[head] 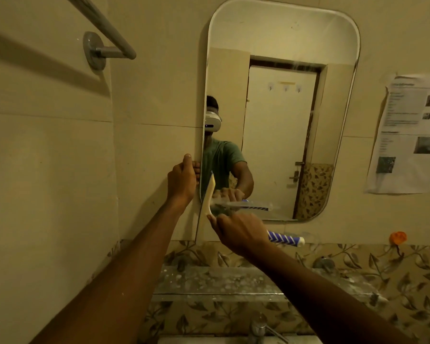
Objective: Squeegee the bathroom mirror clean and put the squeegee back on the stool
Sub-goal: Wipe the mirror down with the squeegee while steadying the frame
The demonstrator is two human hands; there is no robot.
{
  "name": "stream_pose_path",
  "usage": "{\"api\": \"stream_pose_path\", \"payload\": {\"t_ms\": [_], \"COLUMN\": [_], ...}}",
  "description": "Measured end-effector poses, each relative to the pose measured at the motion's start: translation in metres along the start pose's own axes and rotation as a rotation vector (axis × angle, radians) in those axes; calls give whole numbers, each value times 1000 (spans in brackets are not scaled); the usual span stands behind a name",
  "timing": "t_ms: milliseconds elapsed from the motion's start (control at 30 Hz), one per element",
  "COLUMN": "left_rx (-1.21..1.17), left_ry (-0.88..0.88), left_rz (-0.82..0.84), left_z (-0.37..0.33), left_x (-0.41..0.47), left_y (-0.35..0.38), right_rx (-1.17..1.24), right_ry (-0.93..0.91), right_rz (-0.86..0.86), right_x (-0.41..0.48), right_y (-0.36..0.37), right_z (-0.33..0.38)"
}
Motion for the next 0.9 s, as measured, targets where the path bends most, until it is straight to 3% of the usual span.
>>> {"api": "stream_pose_path", "payload": {"t_ms": [167, 300, 433, 600, 700, 900], "left_rx": [31, 61, 86, 90, 81, 129], "left_ry": [17, 13, 19, 11, -5, 15], "left_rz": [-102, -116, -162, -206, -227, -263], "left_z": [-6, -7, -8, -5, -6, -11], "left_x": [-3, -4, -7, -13, -13, -18], "left_y": [2, 4, 5, 10, 11, 13], "right_rx": [81, 134, 82, 123, 167, 204], "right_ry": [38, 114, 222, 14, 60, 235], "right_rz": [57, 176, 187, 106, 85, 234], "right_x": [11, 3, -17, -3, 9, -5], "right_y": [14, 29, 30, 14, 16, 40], "right_z": [-13, -66, -114, -46, -38, -130]}}
Point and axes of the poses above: each hand's wrist, its own x-axis towards the middle knuckle, its own y-axis out of the palm, z = x × y, the point moved 8 cm from there along x, towards the middle knuckle, and after that the axes turned 13 degrees about y, right-handed, at the moved point
